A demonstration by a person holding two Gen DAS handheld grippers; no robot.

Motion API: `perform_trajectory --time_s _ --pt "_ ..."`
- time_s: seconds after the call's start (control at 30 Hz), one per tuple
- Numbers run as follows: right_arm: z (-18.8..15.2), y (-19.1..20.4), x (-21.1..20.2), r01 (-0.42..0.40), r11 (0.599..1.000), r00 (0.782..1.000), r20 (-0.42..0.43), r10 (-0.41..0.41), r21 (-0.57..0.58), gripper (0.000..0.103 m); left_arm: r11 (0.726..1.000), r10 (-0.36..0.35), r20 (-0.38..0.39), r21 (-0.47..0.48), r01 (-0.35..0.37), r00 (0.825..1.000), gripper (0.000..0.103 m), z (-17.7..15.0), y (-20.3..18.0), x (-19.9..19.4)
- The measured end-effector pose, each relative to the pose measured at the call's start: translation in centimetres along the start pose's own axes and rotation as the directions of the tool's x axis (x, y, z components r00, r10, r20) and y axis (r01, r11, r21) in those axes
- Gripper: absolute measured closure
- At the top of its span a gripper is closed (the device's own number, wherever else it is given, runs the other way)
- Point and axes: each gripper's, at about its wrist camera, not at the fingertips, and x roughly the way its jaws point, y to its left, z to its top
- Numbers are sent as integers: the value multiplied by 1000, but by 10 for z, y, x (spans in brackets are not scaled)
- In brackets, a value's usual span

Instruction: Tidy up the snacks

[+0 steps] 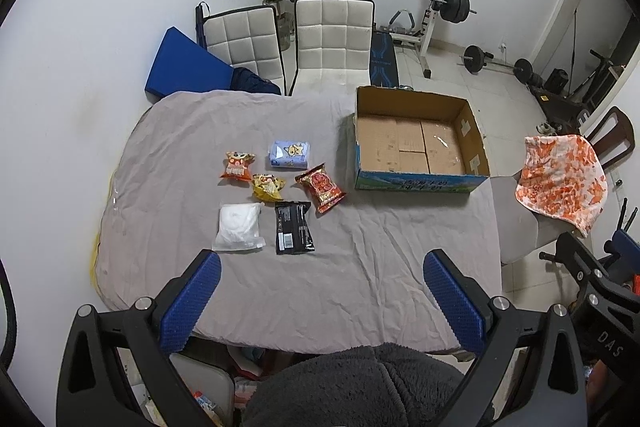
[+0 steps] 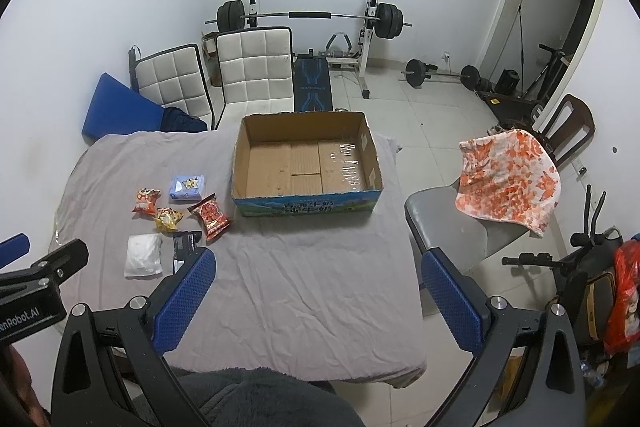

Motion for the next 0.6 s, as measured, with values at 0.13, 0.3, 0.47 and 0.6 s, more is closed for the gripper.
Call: perform_trajectory --time_s 0.13,0.3,0.47,0.6 --pt "3 0 1 4 1000 1000 4 -4 2 0 1000 -12 18 -6 12 1000 0 2 0 -1" --pt "2 0 3 8 1000 1000 5 -8 -5 0 1000 -28 27 -5 29 999 0 -2 -1 2" --pt "3 -2 -3 16 1000 999 34 -16 0 0 999 -29 29 -12 30 999 0 -3 -1 2" --pt "4 -4 -3 15 1000 999 45 -16 9 0 999 -23 40 -23 23 999 0 -3 1 -1"
